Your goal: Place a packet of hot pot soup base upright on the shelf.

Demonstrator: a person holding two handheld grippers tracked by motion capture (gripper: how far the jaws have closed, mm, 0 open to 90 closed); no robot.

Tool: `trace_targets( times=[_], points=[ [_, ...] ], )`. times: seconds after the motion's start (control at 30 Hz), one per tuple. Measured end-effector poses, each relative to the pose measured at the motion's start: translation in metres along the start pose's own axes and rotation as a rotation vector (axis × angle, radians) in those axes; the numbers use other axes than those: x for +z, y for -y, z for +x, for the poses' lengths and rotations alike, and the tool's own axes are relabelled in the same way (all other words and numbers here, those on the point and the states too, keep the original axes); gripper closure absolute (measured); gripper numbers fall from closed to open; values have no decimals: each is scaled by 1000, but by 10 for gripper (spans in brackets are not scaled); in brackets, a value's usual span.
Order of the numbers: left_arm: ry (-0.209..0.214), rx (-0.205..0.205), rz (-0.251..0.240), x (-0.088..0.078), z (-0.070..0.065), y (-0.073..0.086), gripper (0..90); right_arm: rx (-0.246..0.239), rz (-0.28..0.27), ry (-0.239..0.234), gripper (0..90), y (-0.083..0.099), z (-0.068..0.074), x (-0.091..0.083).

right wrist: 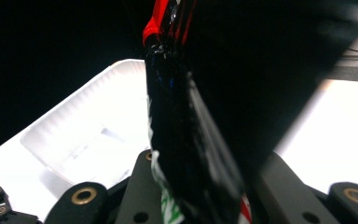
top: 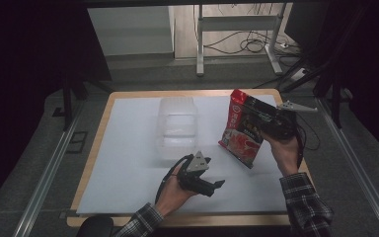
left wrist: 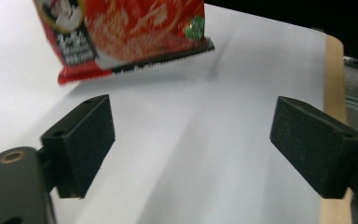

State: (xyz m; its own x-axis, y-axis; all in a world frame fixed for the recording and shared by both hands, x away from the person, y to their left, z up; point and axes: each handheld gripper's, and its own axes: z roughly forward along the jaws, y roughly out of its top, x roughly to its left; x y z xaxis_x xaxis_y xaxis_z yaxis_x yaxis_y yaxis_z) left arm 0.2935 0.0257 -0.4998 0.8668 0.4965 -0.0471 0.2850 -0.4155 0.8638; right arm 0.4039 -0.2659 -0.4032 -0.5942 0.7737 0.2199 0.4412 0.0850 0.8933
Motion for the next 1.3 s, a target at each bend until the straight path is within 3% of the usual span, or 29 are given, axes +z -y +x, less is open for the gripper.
trace_targets(
  times=[0.1,0.23,0.57,0.67,0.8,1.1,1.3],
  points=[
    [14,-45,21,-14,1,9,90,-10,-7,-13,771,-7,5,-1],
    [5,-57,31,-25,0,18,75,-18,-9,-22,770,-12,9,-1],
    [-88,-59,56,-61,-3,43,37,-41,-15,-59,768,-33,23,4],
    [-115,-73,60,-66,-3,52,31,-49,-13,-65,768,-38,28,7],
    [-141,-83,102,-69,-4,60,15,-61,-13,-81,768,-47,36,14],
    [-169,-83,79,-80,-8,68,9,-95,-24,-119,768,-70,53,32],
    [-222,-73,79,-91,-8,74,9,-89,-26,-140,768,-78,59,47]
  ],
)
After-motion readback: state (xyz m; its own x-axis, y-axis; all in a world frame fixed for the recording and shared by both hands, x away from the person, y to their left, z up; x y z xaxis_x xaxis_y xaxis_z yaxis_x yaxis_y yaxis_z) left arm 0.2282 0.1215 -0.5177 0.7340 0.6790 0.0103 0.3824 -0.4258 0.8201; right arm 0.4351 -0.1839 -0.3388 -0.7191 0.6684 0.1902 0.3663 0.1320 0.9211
